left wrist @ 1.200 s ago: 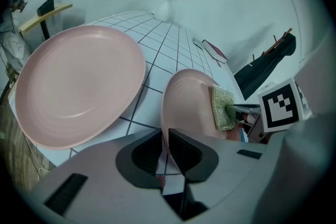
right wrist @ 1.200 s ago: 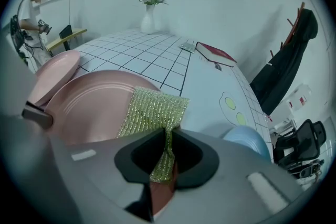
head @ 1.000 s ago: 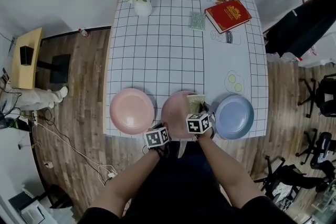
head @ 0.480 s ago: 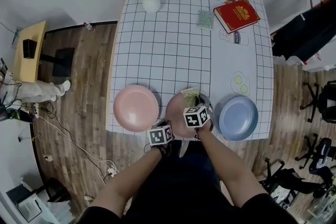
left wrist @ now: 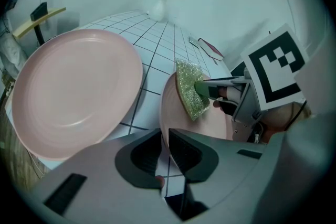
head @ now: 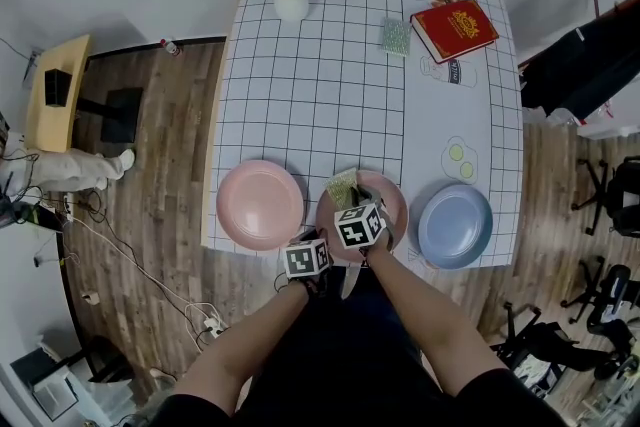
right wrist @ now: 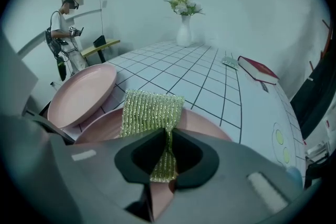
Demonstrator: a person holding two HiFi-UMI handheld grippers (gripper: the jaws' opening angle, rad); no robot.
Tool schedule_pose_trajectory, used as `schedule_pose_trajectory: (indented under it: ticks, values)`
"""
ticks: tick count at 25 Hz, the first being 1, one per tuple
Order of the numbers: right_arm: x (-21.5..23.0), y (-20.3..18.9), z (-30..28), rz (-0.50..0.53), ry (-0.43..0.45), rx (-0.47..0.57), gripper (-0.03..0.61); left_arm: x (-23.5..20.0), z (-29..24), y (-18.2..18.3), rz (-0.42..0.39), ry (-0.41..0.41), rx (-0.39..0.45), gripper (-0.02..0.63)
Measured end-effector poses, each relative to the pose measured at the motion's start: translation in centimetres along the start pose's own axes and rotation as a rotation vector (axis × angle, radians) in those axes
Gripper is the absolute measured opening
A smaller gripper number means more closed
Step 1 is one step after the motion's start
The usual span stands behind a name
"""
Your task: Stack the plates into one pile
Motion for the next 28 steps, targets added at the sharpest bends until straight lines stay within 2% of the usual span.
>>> schedule_pose_trajectory:
  ticks: [8,14,19,28]
  values:
    - [-3.0,-0.3,0.5,0.006,0.104,-0.010,0.054,0.0,0.0,0.0,0.005,-0.002,0.003,0.037]
    - [-3.7,-0.5,0.7,0.008,0.146,-0.012,0.054,0.0,0.1,0.0,0.001,-0.007,0.006,0.037]
    - [-3.7,-0.3,0.5,0.024,0.139,-0.018,0.054,-0.1,-0.1,-0.1,0.003,-0.010,0.006,0.037]
    - [-1.5,0.3,-0.5,0.011,0.066,-0.007,0.054,-0.2,-0.1,-0.1,0.030,-0.010,0.012,0.038]
Point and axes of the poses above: the fingertips, and each gripper's own axes: z backward along the fingers, x to its right, y out of its top, the point moved 9 cm from there along z, backward along the fingers, and after that the axes turned 13 degrees about x, right-handed, at the moved point
